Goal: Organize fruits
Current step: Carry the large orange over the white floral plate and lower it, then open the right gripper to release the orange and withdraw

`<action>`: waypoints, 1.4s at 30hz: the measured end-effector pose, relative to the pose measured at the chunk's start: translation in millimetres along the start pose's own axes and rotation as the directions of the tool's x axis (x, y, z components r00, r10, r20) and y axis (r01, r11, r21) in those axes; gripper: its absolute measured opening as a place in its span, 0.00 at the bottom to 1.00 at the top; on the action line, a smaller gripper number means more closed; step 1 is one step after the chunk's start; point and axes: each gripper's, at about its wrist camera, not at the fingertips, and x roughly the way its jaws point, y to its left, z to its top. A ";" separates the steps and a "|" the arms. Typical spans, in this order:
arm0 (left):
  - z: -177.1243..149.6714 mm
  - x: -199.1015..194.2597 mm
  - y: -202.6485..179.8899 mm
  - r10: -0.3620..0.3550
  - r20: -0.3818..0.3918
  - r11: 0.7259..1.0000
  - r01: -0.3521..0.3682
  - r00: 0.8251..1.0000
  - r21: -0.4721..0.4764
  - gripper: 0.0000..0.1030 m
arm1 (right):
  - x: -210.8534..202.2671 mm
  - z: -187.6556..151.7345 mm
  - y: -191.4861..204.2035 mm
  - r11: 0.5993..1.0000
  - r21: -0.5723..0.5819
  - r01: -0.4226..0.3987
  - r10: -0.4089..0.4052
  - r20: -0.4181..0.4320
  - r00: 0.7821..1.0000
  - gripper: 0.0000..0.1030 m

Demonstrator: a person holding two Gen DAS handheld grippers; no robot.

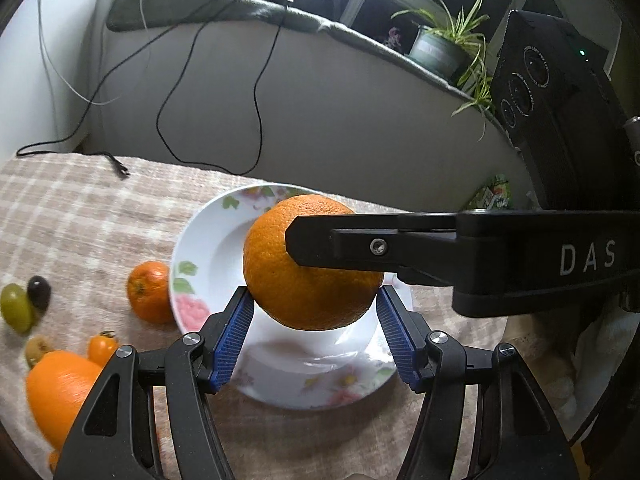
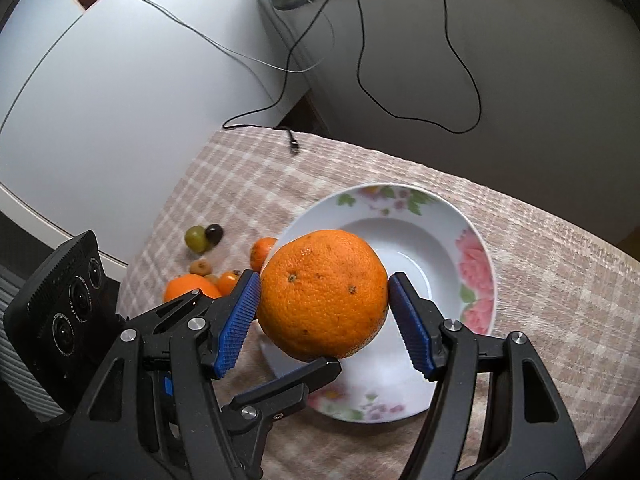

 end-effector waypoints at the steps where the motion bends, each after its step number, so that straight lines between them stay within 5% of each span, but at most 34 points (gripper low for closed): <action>1: -0.2 2.7 -0.8 0.001 -0.005 1.000 -0.001 1.000 0.001 0.62 | 1.3 -0.2 -3.0 1.000 0.004 0.000 0.000 -0.001 1.000 0.67; 21: 12.6 33.1 -11.7 0.034 -0.045 0.999 -0.034 0.998 0.013 0.61 | 13.0 6.8 -21.0 0.999 0.002 0.034 -0.034 -0.005 0.999 0.67; 42: 4.3 -3.5 -5.0 0.070 -0.013 0.997 -0.070 0.997 0.016 0.62 | -22.3 0.0 -9.0 0.994 0.030 0.104 -0.106 0.063 0.992 0.73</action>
